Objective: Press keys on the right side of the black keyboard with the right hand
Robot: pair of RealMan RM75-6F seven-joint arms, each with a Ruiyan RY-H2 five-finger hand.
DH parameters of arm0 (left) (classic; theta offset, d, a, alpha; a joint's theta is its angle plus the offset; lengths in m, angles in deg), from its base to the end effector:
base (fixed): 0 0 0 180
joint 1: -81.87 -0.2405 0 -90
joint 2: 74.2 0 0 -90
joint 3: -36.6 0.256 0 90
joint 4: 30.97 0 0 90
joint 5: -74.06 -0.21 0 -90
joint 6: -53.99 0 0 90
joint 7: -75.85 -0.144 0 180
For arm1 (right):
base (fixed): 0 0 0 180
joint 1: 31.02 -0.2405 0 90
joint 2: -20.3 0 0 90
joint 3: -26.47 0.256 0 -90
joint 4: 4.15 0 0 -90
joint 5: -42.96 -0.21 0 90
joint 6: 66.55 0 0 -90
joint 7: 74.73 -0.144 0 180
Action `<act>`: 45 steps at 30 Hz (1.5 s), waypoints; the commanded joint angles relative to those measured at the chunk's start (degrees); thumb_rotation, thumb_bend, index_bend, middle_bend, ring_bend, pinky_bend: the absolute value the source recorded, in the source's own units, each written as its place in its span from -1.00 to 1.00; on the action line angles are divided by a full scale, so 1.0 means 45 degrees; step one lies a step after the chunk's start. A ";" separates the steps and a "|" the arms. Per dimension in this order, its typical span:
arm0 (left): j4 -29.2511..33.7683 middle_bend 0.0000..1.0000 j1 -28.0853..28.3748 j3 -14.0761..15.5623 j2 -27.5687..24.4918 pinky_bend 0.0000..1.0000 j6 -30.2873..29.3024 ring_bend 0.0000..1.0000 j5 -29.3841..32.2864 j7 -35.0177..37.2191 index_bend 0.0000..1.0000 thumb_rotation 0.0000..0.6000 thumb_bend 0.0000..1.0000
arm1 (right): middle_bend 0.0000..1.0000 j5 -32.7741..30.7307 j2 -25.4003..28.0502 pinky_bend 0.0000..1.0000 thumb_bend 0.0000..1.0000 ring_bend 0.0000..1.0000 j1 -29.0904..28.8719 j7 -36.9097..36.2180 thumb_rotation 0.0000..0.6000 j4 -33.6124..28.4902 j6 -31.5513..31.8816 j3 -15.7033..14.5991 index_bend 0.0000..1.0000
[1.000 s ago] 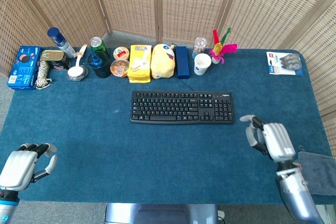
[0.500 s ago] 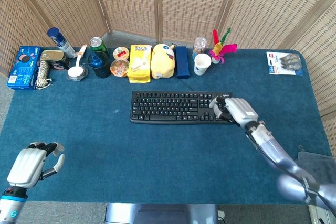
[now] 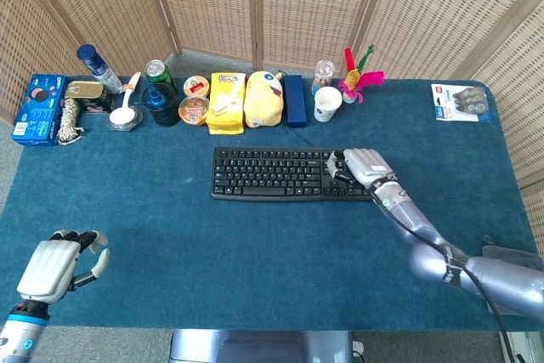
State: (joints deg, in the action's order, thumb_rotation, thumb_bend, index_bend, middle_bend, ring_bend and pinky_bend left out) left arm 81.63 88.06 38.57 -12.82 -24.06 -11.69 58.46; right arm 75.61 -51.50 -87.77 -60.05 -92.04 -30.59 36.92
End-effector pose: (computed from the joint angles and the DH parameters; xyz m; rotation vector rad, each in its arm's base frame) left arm -0.2467 0.1602 0.1216 -1.5693 -1.0306 -0.8112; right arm -0.1431 -0.4072 0.0519 1.7686 -1.3222 0.7242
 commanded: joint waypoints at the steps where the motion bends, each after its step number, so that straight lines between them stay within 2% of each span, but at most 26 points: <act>1: -0.0008 -0.01 0.0001 0.0010 0.0004 -0.35 -0.0006 -0.14 0.0018 0.0009 -0.21 -0.88 -0.21 | 1.00 -0.0826 -0.0458 1.00 0.29 1.00 -0.0486 0.0453 -1.00 0.0566 -0.0112 -0.0515 -0.38; 11: -0.0131 -0.01 0.0022 0.0054 0.0042 -0.35 0.0019 -0.13 0.0079 0.0091 -0.21 -0.89 -0.21 | 1.00 -0.2283 -0.1258 1.00 0.29 1.00 -0.1234 0.1041 -1.00 0.1718 -0.0054 -0.1286 -0.38; 25: -0.0298 -0.01 0.0031 0.0075 0.0060 -0.35 0.0001 -0.14 0.0152 0.0240 -0.21 -0.87 -0.21 | 1.00 -0.3652 -0.1939 1.00 0.29 1.00 -0.1875 0.1858 -1.00 0.2607 0.0060 -0.2009 -0.38; 45: -0.0465 -0.01 -0.0046 0.0172 0.0008 -0.35 -0.0091 -0.14 0.0143 0.0446 -0.21 -0.87 -0.21 | 1.00 -0.4590 -0.2388 1.00 0.29 1.00 -0.2356 0.2565 -1.00 0.2846 0.0272 -0.2254 -0.39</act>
State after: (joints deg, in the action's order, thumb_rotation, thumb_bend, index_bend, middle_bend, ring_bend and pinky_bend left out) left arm 79.54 87.85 39.34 -12.78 -24.46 -11.04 60.47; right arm 54.97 -62.23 -98.39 -48.52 -79.23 -29.38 26.79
